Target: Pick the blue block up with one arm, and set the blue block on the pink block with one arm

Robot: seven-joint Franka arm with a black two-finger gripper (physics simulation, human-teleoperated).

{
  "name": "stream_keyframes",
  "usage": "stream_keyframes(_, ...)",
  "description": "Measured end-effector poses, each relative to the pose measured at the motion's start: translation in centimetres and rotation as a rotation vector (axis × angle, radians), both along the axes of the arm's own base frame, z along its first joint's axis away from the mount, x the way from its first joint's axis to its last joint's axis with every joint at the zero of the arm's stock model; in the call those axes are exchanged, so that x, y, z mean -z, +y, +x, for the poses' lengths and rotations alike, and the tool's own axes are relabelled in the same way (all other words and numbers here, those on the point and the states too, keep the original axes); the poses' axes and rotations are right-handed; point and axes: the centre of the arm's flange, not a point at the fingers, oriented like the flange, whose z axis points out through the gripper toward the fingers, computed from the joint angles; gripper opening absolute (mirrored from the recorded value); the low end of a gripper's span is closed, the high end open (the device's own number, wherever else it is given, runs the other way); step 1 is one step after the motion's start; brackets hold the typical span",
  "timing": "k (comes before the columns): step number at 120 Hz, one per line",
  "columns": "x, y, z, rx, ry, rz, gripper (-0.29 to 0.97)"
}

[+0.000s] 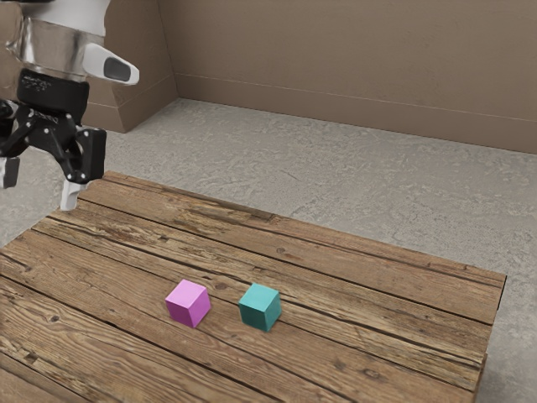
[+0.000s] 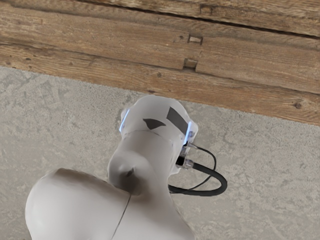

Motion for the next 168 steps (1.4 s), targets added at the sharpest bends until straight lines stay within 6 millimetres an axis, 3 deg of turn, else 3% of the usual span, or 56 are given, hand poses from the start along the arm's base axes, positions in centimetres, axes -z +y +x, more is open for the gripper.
stream_keyframes(16, 1.8, -1.2, 3.8, -0.212, -0.218, 0.058, 0.68)
stream_keyframes(32, 3.4, -0.3, 8.1, -0.448, -0.292, 0.137, 0.68)
stream_keyframes(40, 4.7, -2.4, 11.9, -0.503, -0.323, 0.173, 0.68)
stream_keyframes(54, 15.3, -9.5, 15.5, -0.435, -0.295, 0.209, 0.68)
stream_keyframes(64, 22.9, -12.7, 15.6, -0.393, -0.285, 0.209, 0.68)
stream_keyframes(70, 25.7, -12.4, 15.6, -0.396, -0.298, 0.198, 0.68)
stream_keyframes(77, 29.8, -10.3, 15.1, -0.426, -0.303, 0.193, 0.68)
stream_keyframes(84, 32.2, -8.4, 16.1, -0.47, -0.323, 0.164, 0.68)
stream_keyframes(95, 32.9, -6.8, 17.8, -0.51, -0.392, 0.107, 0.68)
stream_keyframes(114, 34.0, -8.7, 19.2, -0.456, -0.471, 0.026, 0.68)
stream_keyframes(132, 34.3, -8.4, 20.1, -0.362, -0.522, -0.04, 0.68)
stream_keyframes(148, 36.9, -7.0, 21.1, -0.28, -0.505, -0.076, 0.68)
stream_keyframes(168, 38.2, -6.4, 21.8, -0.171, -0.508, -0.121, 0.68)
